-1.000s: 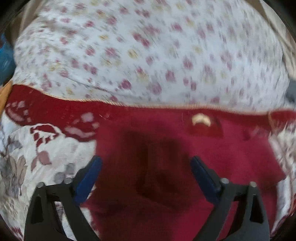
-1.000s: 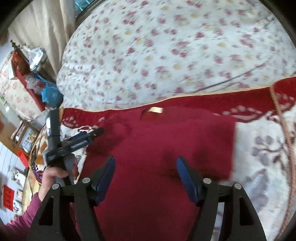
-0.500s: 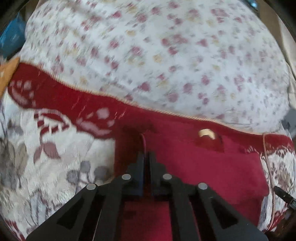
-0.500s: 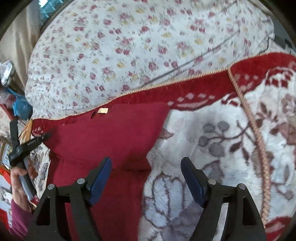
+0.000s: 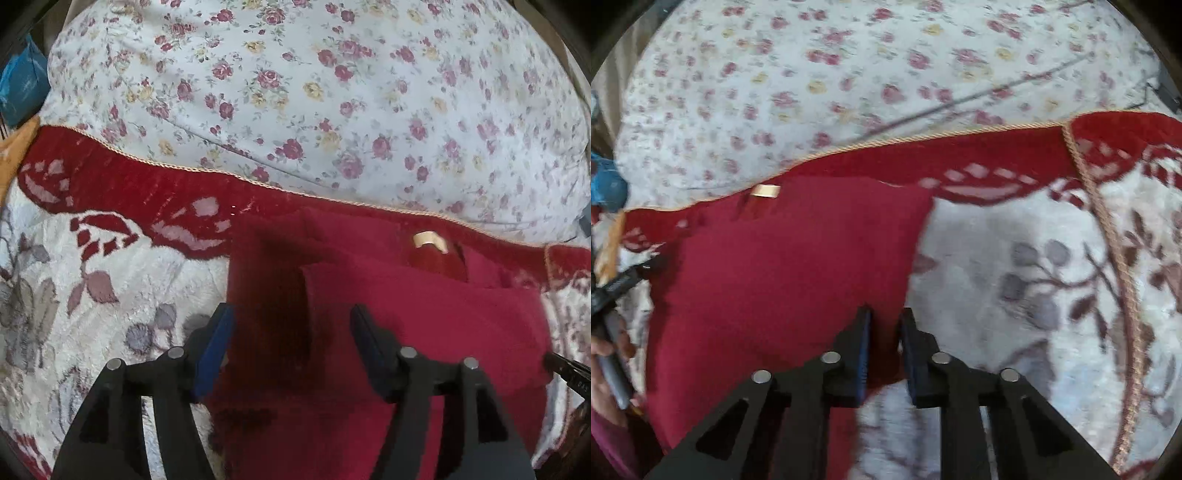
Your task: Fold small clothes
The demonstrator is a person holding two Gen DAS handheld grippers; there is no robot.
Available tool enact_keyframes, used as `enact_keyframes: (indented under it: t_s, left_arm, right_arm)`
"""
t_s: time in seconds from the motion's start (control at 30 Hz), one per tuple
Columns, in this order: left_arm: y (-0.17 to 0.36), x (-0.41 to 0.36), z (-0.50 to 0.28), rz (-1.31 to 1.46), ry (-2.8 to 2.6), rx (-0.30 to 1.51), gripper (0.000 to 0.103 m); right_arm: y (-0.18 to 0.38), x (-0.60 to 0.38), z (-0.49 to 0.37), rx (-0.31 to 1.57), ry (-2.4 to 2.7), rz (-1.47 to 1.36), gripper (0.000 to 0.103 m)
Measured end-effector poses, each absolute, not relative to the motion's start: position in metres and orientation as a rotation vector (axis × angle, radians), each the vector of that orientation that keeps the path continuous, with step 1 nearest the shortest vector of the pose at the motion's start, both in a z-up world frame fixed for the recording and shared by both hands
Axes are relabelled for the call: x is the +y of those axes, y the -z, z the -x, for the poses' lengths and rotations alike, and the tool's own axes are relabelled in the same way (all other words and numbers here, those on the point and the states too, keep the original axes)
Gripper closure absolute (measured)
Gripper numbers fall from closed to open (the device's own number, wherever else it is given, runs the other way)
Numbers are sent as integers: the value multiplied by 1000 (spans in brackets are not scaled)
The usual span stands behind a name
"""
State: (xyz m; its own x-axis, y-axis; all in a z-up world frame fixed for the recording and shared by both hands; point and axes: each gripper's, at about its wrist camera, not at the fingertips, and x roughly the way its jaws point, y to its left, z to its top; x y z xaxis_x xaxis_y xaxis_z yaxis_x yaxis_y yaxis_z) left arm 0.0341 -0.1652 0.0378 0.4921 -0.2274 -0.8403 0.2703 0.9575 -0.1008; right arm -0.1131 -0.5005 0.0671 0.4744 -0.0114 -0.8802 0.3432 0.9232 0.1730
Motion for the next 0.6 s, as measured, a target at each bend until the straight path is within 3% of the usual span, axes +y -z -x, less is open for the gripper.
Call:
enact_keyframes:
  t_s: [0.27,0.6]
  left_arm:
    - [-31,-173,-28,-122,261,1006,30]
    - [-26,-182,-27,-192,226,976,24]
  right_arm:
    - [-109,-490,117,910,245,-322,78]
    - [-67,-491,56,1005,232,-356,82]
